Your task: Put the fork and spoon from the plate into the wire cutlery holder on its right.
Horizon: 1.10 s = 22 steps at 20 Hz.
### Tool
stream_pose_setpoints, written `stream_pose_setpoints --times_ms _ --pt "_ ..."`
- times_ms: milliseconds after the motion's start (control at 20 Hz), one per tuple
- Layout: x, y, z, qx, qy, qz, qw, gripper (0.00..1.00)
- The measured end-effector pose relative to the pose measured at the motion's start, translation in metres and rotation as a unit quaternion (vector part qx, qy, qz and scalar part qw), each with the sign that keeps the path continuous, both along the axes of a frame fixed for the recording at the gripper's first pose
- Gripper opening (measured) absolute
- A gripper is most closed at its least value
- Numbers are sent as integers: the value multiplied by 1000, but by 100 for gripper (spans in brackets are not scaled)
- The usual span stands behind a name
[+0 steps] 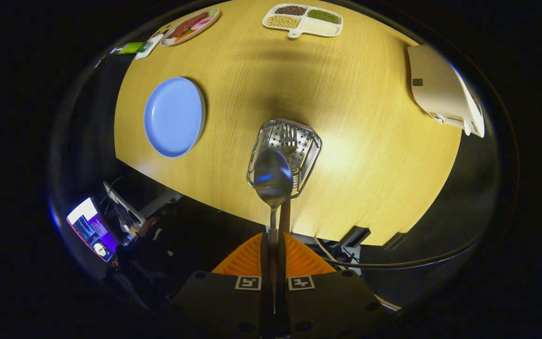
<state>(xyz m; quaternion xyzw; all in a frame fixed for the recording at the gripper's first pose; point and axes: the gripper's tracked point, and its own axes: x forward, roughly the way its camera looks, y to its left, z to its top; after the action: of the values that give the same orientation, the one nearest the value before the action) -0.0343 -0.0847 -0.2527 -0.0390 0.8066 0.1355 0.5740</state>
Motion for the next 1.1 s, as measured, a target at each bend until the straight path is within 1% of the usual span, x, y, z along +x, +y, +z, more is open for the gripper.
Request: stream_pose_setpoints --times_ms 350,500,600,700,800,850,900,1000,1050,1100 --pt "17 5 -27 -28 70 10 997 8" --pt "25 7 -38 -31 79 5 996 9" --pt "31 7 -43 -28 74 1 997 9" --pt "32 9 -43 -14 59 -1 998 13" --pt "39 10 -43 -1 28 -4 1000 24" --pt "43 13 -40 11 7 -10 1000 32" --pt "47 17 -37 27 -15 -19 999 35" --pt "52 22 -28 53 -62 -35 996 47" --pt "52 24 -25 60 -88 -41 993 56" --pt "53 24 -22 66 -116 -45 990 63"
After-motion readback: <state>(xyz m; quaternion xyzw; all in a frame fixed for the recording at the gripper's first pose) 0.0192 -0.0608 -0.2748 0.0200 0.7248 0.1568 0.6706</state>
